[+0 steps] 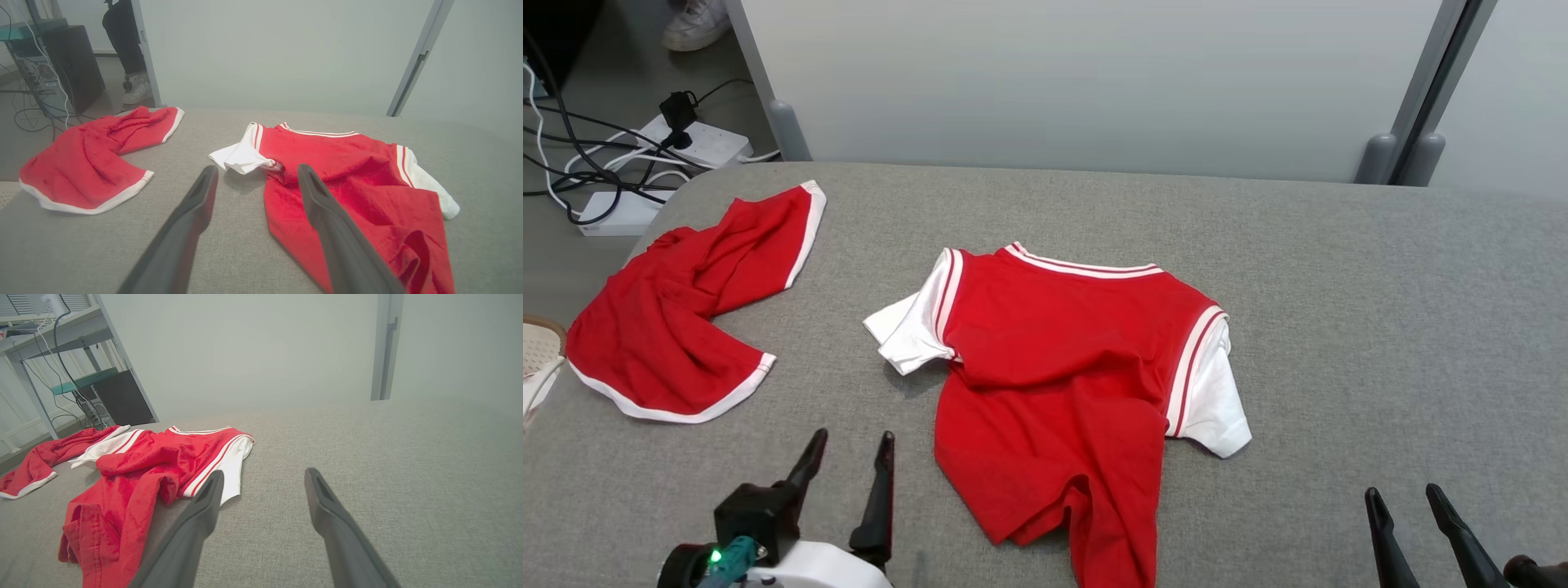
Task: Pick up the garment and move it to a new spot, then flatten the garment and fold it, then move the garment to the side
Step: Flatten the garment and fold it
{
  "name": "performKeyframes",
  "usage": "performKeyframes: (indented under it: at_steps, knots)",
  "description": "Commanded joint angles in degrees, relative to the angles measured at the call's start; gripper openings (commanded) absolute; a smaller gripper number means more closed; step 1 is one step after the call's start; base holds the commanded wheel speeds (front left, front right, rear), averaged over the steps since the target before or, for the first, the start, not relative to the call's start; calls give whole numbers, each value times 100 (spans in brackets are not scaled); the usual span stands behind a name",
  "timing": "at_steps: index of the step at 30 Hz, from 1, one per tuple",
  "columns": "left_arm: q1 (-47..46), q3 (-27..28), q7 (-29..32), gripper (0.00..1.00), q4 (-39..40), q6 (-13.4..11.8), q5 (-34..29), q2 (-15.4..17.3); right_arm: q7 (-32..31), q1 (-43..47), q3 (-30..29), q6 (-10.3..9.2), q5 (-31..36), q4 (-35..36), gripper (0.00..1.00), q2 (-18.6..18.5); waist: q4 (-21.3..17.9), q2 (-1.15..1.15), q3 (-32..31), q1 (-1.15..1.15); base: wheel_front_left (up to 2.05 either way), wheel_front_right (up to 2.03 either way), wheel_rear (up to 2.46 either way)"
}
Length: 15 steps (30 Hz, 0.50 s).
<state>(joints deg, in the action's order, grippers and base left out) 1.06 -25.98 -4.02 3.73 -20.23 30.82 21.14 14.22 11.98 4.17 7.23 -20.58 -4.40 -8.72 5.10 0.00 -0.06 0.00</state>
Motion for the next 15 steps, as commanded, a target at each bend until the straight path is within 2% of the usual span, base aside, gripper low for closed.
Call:
performKeyframes:
  at_steps: [1,3,7,8,9,15]
  knots:
    - [-237,154,25,100,206,2,-38,90,77,-245,104,25,-1,119,100,-108,5,0,10,0,0,0,0]
    - [-266,-33,110,100,294,85,-89,65,77,-312,115,25,-7,93,100,-137,16,0,46,0,0,0,0]
    - [-414,-757,396,100,412,525,-154,-154,-42,-663,191,25,19,-56,100,-303,64,0,254,0,0,0,0]
    - [-414,-757,396,100,412,525,-154,-154,-42,-663,191,25,19,-56,100,-303,64,0,254,0,0,0,0]
    - [-461,-1055,488,100,338,697,-183,-274,-94,-869,270,25,27,-135,100,-401,80,0,356,0,0,0,0]
    - [-621,-1688,617,100,-92,1183,-144,-630,-277,-1560,639,25,-87,-510,100,-724,165,0,737,0,0,0,0]
